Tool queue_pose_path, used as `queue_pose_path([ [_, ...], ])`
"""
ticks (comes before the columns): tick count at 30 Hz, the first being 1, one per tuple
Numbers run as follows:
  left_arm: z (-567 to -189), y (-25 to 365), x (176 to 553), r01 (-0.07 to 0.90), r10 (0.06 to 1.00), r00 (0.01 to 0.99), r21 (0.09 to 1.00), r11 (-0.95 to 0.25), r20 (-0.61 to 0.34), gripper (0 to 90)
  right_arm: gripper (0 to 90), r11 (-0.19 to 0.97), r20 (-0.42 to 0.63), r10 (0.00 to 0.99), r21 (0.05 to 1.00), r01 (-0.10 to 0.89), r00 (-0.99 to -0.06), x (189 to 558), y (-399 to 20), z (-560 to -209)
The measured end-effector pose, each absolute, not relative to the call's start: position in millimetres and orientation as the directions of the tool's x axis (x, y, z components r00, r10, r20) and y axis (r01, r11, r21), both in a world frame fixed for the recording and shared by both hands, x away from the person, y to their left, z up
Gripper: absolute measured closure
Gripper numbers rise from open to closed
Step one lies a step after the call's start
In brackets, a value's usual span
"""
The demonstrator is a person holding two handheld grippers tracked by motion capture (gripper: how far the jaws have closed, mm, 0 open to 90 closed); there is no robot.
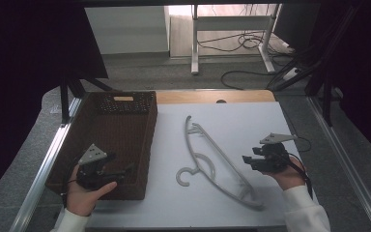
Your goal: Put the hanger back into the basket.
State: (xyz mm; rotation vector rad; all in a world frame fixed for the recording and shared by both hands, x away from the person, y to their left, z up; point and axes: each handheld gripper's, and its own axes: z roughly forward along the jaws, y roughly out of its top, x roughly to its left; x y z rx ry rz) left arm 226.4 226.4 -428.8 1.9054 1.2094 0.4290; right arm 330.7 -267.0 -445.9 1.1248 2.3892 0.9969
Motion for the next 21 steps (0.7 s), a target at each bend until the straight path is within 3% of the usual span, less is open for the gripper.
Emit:
queue_pose_path([
  [9,-429.9,228.7,228.6,0.585,0.859,0.493,0.784,-0.21,-0.138,21.2,53.6,0.496,0.0,0.75,0.661,0.563,-0.661,344.4,-235.3,-452.7],
  [21,-428.4,226.8,230.3,0.581,0.856,0.5,0.783,-0.22,-0.13,20.9,56.5,0.555,0.009,0.71,0.609,0.567,-0.704,349.8,-205.4,-462.4],
])
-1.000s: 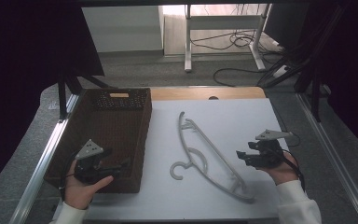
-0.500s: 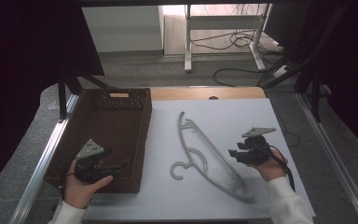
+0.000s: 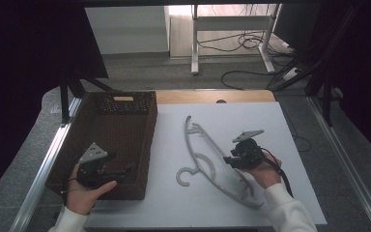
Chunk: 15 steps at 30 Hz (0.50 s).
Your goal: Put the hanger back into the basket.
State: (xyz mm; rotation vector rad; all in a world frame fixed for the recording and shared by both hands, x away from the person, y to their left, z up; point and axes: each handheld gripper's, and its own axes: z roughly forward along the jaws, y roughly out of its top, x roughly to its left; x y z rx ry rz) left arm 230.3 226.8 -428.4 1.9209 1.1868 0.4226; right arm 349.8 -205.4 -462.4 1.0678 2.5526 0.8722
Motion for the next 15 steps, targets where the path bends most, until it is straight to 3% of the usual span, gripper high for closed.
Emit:
queue_pose_path([
  [15,-428.8,227.1,230.1,0.586,0.858,0.497,0.779,-0.223,-0.129,20.6,51.8,0.623,-0.027,0.682,0.545,0.561,-0.731,361.6,-172.1,-474.0],
])
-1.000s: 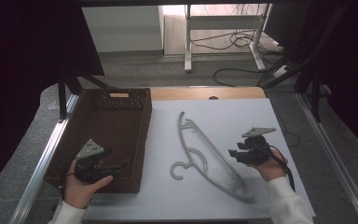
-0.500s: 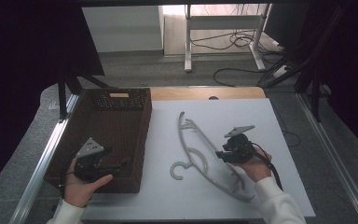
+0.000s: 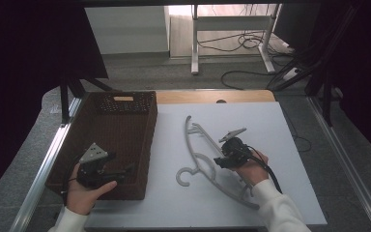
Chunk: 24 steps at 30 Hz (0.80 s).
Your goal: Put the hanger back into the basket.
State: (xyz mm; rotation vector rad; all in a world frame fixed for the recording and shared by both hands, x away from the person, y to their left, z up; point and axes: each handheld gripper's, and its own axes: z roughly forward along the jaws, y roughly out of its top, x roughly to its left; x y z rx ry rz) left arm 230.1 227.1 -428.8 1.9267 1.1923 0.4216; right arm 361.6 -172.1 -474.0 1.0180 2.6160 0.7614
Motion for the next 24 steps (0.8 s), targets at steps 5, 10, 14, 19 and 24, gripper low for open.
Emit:
queue_pose_path([
  [5,-429.3,226.8,230.7,0.587,0.856,0.5,0.777,-0.225,-0.13,20.6,51.6,0.656,-0.037,0.668,0.502,0.564,-0.743,367.8,-153.7,-476.5],
  [10,-430.6,227.3,231.4,0.59,0.856,0.5,0.775,-0.227,-0.13,20.5,55.8,0.686,-0.042,0.655,0.451,0.57,-0.755,372.1,-137.8,-480.6],
  [14,-430.4,227.7,231.3,0.59,0.856,0.5,0.775,-0.227,-0.13,20.5,58.9,0.7,-0.054,0.657,0.413,0.582,-0.752,375.2,-129.4,-485.2],
  [19,-430.8,228.5,231.6,0.592,0.857,0.499,0.774,-0.226,-0.131,20.5,63.6,0.714,-0.064,0.659,0.368,0.596,-0.749,378.1,-121.3,-490.4],
  [24,-431.4,229.0,232.0,0.594,0.857,0.497,0.772,-0.226,-0.132,20.5,70.3,0.732,-0.097,0.66,0.306,0.609,-0.745,378.1,-113.6,-498.2],
])
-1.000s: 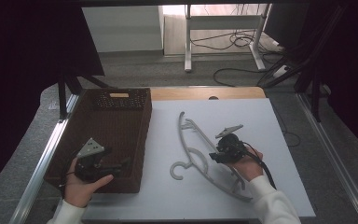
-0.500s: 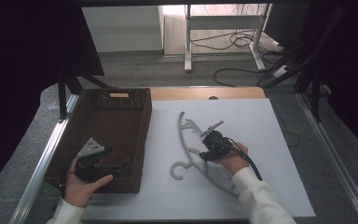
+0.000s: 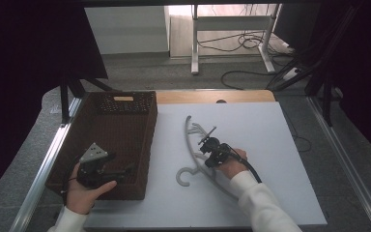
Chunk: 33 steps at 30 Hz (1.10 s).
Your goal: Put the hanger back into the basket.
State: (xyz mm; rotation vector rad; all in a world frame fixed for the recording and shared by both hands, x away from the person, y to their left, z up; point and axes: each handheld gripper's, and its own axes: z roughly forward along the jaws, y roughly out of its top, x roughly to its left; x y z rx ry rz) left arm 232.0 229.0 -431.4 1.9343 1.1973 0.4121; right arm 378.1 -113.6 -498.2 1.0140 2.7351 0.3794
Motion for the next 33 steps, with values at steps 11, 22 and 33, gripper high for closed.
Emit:
queue_pose_path([
  [11,-430.6,229.2,231.9,0.593,0.857,0.498,0.773,-0.225,-0.133,20.5,79.0,0.693,-0.083,0.705,0.287,0.661,-0.704,380.1,-109.9,-496.8],
  [22,-430.9,229.5,232.4,0.597,0.862,0.489,0.773,-0.216,-0.136,20.3,81.5,0.616,0.013,0.746,0.366,0.697,-0.666,386.6,-121.0,-479.3],
  [33,-430.3,225.1,232.2,0.586,0.854,0.501,0.78,-0.219,-0.136,20.5,81.5,0.448,0.203,0.747,0.55,0.705,-0.633,390.4,-138.5,-419.9],
])
